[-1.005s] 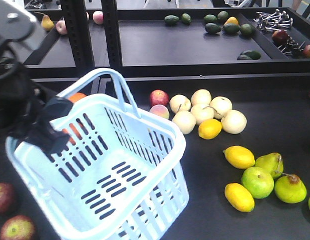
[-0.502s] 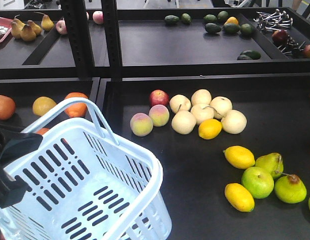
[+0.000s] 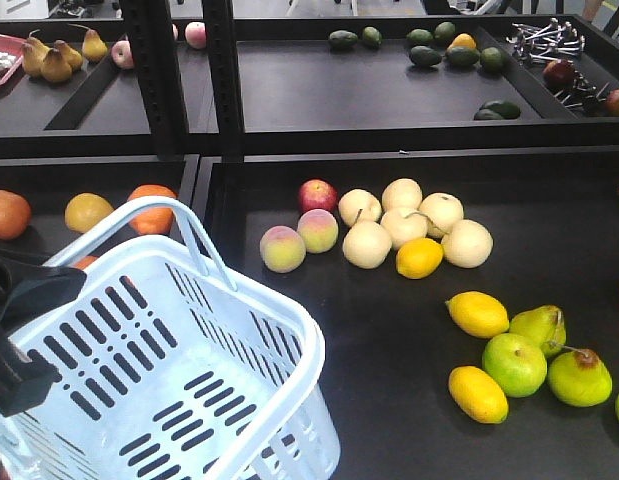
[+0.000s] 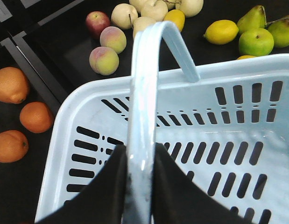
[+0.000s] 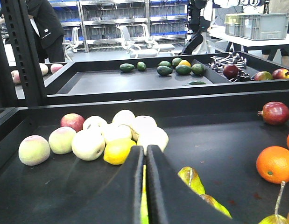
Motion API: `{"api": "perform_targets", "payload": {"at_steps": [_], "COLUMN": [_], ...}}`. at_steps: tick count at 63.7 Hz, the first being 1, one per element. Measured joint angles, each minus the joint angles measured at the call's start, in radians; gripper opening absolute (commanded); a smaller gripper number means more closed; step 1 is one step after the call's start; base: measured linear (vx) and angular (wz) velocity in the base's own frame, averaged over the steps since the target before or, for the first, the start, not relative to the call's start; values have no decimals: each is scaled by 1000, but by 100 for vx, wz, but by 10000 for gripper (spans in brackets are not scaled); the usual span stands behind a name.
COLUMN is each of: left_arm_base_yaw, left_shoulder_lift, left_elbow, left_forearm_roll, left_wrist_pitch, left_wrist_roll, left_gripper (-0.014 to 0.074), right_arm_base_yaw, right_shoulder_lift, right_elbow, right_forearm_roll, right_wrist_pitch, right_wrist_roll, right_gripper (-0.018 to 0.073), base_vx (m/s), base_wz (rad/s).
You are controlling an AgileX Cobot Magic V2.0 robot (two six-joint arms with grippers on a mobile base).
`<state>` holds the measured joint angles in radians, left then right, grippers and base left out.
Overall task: Pick three apples into basket with both arms
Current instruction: 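Lift the basket by its handle with the left gripper, then drive the base away from the table carrying the basket in the left gripper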
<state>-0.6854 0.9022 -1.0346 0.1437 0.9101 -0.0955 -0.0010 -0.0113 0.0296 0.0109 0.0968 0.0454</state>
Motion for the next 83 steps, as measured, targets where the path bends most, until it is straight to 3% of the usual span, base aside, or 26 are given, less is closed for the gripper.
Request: {"api": "perform_targets", "payload": {"at_steps": [83], "left_arm_base_yaw": [0], "left_shoulder_lift": [1], "left_elbow": [0], "left_forearm_roll": [0], "left_wrist_pitch": [0], "left_wrist_roll": [0], "left_gripper": [-7], "right_arm_base_yaw": [0], "right_shoulder_lift": [0], "right_elbow": [0], "right_forearm_roll": [0], "right_wrist_pitch": [0], "right_wrist_roll": [0], "right_gripper": [-3], "base_vx": [-1], "base_wz": [4]}}
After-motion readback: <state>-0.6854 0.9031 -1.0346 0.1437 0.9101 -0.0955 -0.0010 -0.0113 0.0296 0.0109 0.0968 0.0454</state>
